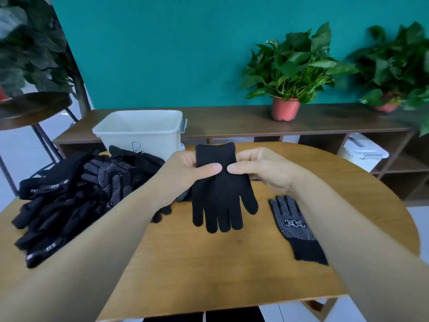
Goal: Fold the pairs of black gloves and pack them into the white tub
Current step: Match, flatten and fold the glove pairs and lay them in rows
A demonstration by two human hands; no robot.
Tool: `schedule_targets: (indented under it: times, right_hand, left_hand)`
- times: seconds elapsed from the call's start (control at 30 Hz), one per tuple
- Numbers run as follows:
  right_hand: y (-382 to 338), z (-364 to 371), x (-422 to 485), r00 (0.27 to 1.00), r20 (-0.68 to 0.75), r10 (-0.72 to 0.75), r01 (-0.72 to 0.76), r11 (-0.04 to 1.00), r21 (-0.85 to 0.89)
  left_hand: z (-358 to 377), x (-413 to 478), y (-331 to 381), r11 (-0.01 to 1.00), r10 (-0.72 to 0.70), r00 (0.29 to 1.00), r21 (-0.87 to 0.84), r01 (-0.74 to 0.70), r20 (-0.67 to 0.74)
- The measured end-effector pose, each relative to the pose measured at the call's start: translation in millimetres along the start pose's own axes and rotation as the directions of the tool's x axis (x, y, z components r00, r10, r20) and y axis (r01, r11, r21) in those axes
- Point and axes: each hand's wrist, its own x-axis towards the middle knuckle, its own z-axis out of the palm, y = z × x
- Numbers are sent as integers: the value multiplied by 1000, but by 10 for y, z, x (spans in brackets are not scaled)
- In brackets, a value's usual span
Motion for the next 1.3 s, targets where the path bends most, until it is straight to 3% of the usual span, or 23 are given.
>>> schedule_targets:
  times: [0.1, 0.2, 0.3, 0.5, 0.63, 0.7, 0.77, 0.87, 0.97, 1.03, 1.13, 1.17, 1.23, 1.3]
  right_hand:
    - [145, -79, 50, 997, -72, -23, 20, 999, -43]
    - [292, -180, 121, 995, -98, 33, -41, 996, -75]
    - [474, -275, 270, 989, -119, 92, -106, 987, -121]
    - [618, -478, 555, 967, -255, -20, -7, 995, -103]
    - [987, -365, 353, 975, -223, -13, -47, 963, -264]
    - [1350, -157, 151, 981, -180, -67, -31, 870, -492]
    - [1672, 41, -31, 966, -122, -227, 71, 689, -721]
    - [1876, 184, -226, 944, -78, -320, 108, 524, -845]
    - [1894, 267, -347, 950, -10, -313, 135, 437, -889]
    - [1883, 273, -399, 948, -3, -318, 137, 417, -898]
    - [1778, 289, -393, 929, -123, -349, 92, 541, -836]
    - [1714, 305, -344, 915, -187, -357, 54, 569, -821]
    - [1644, 363, -209, 907, -244, -345, -10, 559, -829]
    - [1666, 430, -111, 952, -212, -221, -83, 480, -873]
  left_hand:
    - [-22, 29, -75, 999, -43, 997, 8, 43, 58]
    - [-68, 133, -257, 988, -83, 991, 140, 68, 102]
    - [-53, 292, -408, 968, -120, 991, 230, 104, 53]
    - [65, 752, -497, 983, -3, 1000, 182, 6, -15]
    - [165, 664, -983, 953, -20, 998, 303, 2, 59]
    - [236, 450, -1370, 890, -50, 989, 455, -20, 141]
    - [316, 232, -1670, 814, 24, 981, 566, -131, 192]
    - [372, -5, -1928, 711, 207, 956, 640, -292, 206]
    - [393, -124, -1995, 625, 299, 920, 677, -389, 253]
    - [385, -170, -1972, 657, 301, 928, 657, -370, 221]
    - [415, -151, -1871, 807, 269, 960, 527, -266, 72]
    - [450, -115, -1797, 807, 267, 963, 537, -244, 36]
    - [556, -48, -1680, 670, 263, 960, 699, -252, 94]
    - [615, -28, -1714, 468, 155, 964, 844, -263, 214]
